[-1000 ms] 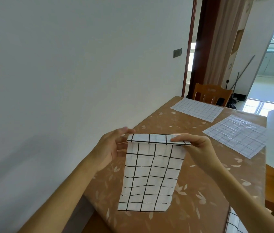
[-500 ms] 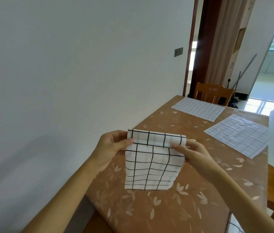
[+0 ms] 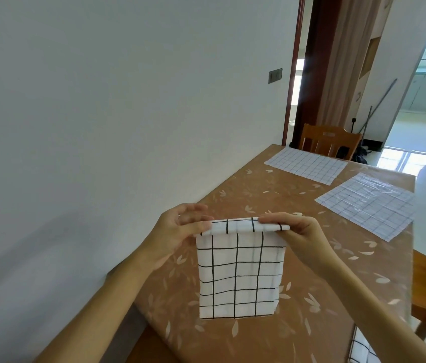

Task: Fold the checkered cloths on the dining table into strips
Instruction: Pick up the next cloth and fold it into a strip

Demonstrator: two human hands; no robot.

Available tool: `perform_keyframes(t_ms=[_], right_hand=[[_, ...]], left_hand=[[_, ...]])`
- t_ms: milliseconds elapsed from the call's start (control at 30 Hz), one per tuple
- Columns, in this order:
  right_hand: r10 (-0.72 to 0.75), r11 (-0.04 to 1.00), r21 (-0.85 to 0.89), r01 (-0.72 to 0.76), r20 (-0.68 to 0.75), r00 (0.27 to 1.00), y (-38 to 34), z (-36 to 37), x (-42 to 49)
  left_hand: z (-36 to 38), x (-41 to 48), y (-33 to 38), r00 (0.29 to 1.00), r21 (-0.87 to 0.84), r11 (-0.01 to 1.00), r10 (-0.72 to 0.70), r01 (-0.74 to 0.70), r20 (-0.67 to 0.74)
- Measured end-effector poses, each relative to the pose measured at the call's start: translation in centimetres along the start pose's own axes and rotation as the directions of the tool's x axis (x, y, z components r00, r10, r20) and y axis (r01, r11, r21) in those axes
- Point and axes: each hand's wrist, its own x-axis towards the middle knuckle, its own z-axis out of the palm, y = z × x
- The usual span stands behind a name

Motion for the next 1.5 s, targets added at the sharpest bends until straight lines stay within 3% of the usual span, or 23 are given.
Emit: perform_keyframes(t_ms=[133,300,467,567,633,800,967,1233,1400,1500], right_hand=[[0.043,0.998,0.037,-0.043,-0.002,0.999,-0.3,-0.2,-0.4],[0.213,0.941,0.233,-0.246,0.16,0.964,0.0,-1.3,-0.6],[0.271,0.95,0.126,-0.286,0.122,0.955,-0.1,-0.8,-0.6],[0.259,0.952,0.16,-0.261,0.032,0.965,0.1,-0.6,-0.6],[0.242,0.956,0.172,-0.236,-0.014,0.97,-0.1,-0.6,-0.6],[0.167,0.976,0.15,-0.157,-0.054,0.985,-0.4,-1.3,-0.6],[0.027,0.996,0.086,-0.021,-0.064,0.998,0.5,-2.0,-0.7],[0.056,0.998,0.01,-0.056,0.022,0.998,0.8,-1.9,-1.0],[0.284,0.923,0.227,-0.311,0.145,0.948,0.0,-1.4,-0.6],[0.27,0.956,0.087,-0.281,0.114,0.956,0.6,-0.9,-0.3]], left_hand=[[0.0,0.1,-0.2,1.0,-0.047,0.999,0.027,-0.027,-0.012],[-0.5,0.5,-0.3,0.998,-0.11,0.993,0.046,-0.049,-0.033],[0.0,0.6,-0.3,0.994,-0.064,0.993,0.095,-0.098,-0.05],[0.2,0.6,-0.2,0.998,-0.086,0.994,0.061,-0.062,-0.018],[0.3,0.5,-0.4,0.998,-0.013,1.0,0.018,-0.017,0.059],[0.6,0.3,-0.8,0.935,0.07,0.968,-0.251,0.241,0.251],[0.8,0.4,-0.4,0.924,-0.053,0.949,-0.289,0.311,0.251],[1.0,0.2,0.0,0.987,-0.06,0.992,-0.106,0.113,0.117],[0.7,0.5,-0.2,0.999,0.032,0.999,0.039,-0.039,0.002],[0.8,0.5,0.1,0.995,0.036,0.995,0.095,-0.094,-0.033]])
